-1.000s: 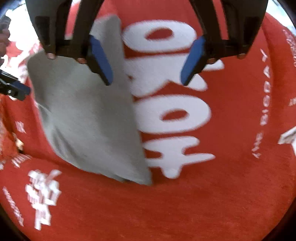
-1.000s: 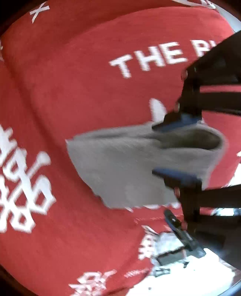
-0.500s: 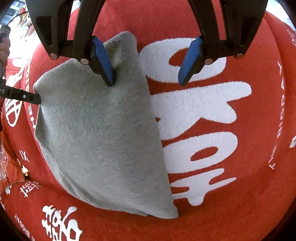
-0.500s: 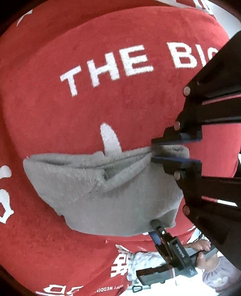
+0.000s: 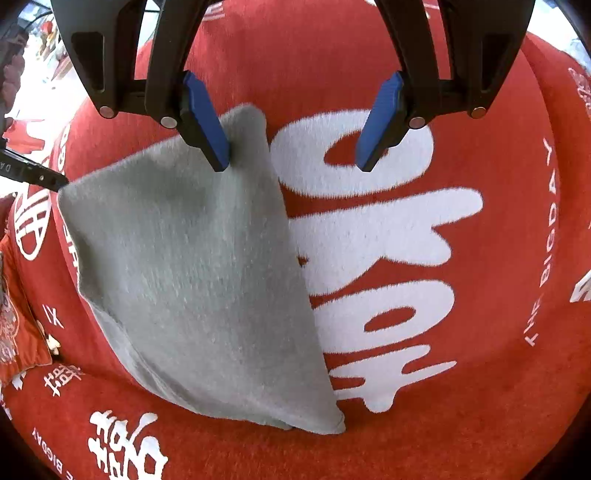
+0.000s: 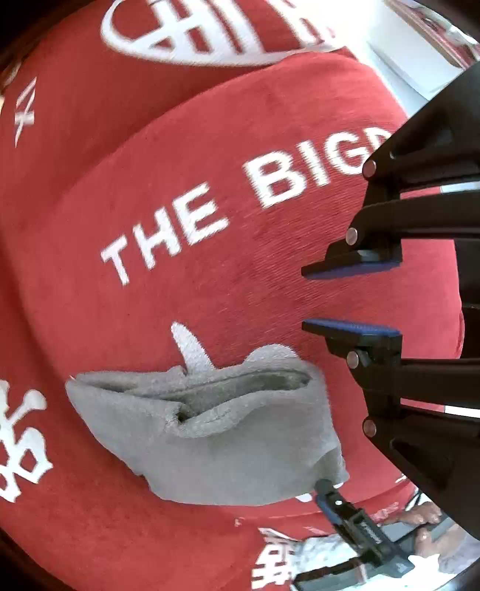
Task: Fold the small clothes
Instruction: 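Open both tools and release the folded bundle onto the cloth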
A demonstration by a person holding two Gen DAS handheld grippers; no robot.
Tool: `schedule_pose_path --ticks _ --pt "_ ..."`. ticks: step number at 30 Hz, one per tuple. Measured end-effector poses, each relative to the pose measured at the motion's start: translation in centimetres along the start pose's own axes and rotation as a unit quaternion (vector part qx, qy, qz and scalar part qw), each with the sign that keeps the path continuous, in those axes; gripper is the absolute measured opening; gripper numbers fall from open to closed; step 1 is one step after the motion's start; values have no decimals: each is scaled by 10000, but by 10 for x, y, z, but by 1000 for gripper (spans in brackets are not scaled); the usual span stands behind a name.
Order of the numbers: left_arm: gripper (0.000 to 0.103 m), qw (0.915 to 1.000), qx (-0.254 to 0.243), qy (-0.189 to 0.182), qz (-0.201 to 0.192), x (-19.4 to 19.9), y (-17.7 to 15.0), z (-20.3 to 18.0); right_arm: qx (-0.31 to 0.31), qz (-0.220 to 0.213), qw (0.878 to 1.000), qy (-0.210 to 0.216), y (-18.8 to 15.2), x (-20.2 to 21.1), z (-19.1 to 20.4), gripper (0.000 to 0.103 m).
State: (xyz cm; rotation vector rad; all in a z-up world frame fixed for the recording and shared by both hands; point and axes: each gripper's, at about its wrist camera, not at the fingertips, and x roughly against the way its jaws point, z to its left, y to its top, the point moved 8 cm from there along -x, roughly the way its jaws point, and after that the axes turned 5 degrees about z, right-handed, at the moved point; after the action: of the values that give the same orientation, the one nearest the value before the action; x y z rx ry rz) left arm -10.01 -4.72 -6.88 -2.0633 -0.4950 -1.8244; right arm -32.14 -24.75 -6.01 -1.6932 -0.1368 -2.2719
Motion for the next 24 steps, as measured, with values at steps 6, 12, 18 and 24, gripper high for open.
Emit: schedule_pose_path --ticks 6,12,18,24 --pt "72 9997 -13 246 -45 12 -9 10 -206 -323 9993 21 -16 18 13 57" --pt "73 9996 53 286 -14 14 -19 21 154 -339 9989 302 -32 22 49 65" --pt "99 9992 141 241 -285 24 -21 31 384 -233 9974 556 -45 14 86 71" --pt "99 9991 196 355 -154 18 -18 38 758 -219 9949 629 -44 9 111 93"
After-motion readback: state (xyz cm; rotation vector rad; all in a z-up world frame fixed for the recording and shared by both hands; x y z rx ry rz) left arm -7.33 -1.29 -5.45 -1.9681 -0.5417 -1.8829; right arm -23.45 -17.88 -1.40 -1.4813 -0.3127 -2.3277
